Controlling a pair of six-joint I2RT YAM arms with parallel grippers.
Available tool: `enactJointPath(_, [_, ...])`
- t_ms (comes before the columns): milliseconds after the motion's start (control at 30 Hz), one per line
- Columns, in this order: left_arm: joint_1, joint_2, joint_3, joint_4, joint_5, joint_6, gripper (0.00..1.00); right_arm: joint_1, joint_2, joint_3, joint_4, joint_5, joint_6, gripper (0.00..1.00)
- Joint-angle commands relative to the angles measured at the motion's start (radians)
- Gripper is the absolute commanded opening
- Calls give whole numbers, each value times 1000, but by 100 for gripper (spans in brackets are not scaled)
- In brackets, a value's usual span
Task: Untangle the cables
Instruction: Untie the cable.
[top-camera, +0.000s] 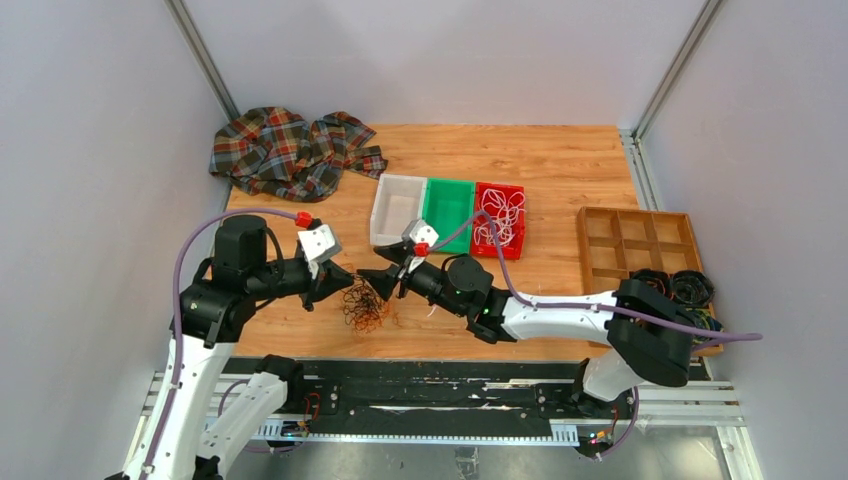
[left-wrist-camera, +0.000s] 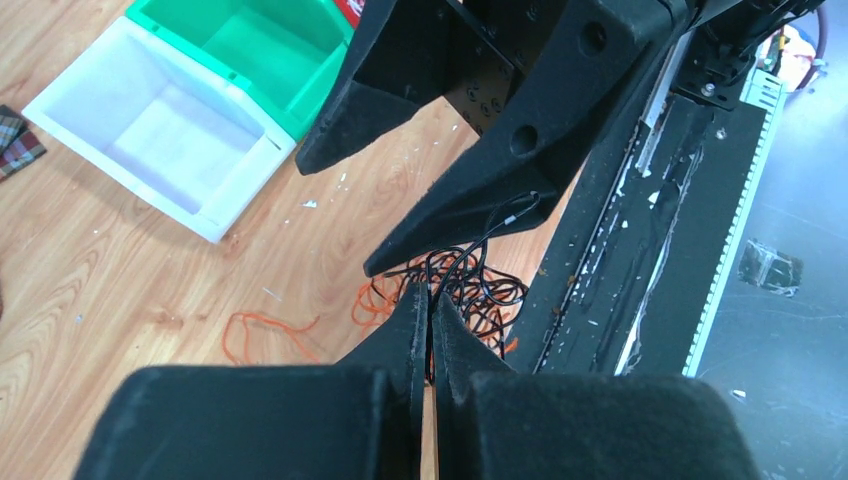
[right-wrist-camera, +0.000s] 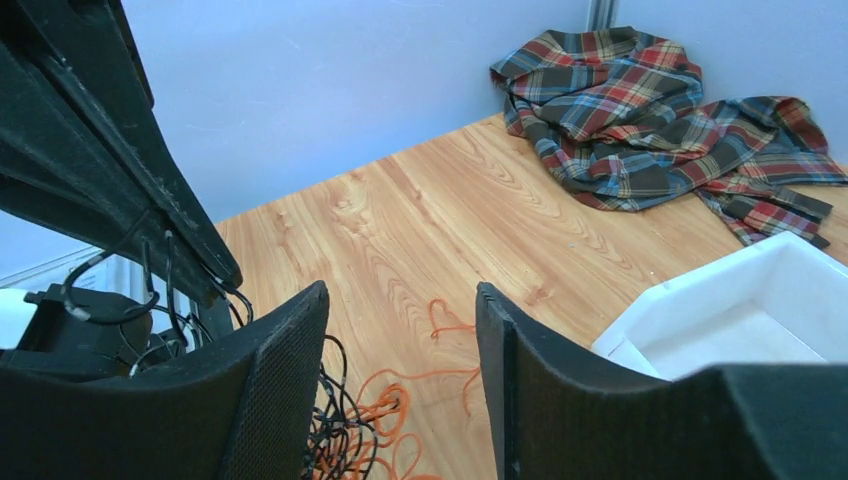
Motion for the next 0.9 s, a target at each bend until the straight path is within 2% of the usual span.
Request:
enactJointPath(0, [-1,11,31,-19,32,5,1,9,-43,-33,94,43,-1,51])
enactJointPath(33, [-2,14,35,-19,31,8,0,9,-47,-32,91,46,-4,47])
enactJointPath(100, [-3,20,48,-19,23,16,1,8,-62,-31,73,63,-10,24])
enactJointPath(167, [-2,24,62,-19,10,26,0,8,-85,-36,54,96,-20,5])
enactJointPath(233, [-3,23,77,-19,-10,42,1,8,-107,-47,39,128,-31,1])
enactJointPath(267, [-2,24,83,-19,-18,47,1,7,-121,-51,30,128,-43,2])
enactJointPath(300, [-3,26,90,-18,-24,49,0,7,-136,-55,18,108,-61,8])
enactJointPath(367, [-2,31,100,-19,-29,43,1,8,-161,-65,-1,64,-75,31])
enactJointPath(400, [-2,33,102,-19,-28,34,0,8,-169,-70,2,39,-79,39])
enactJointPath(467, [-2,39,104,-19,-14,16,0,9,-175,-72,11,-18,-85,46])
enactJointPath(667, [-1,54,119,-19,20,-21,1,9,-167,1,-37,-230,-83,53])
enactJointPath(867, [-2,53,131,-18,22,-27,1,9,-140,54,-74,-264,-78,49])
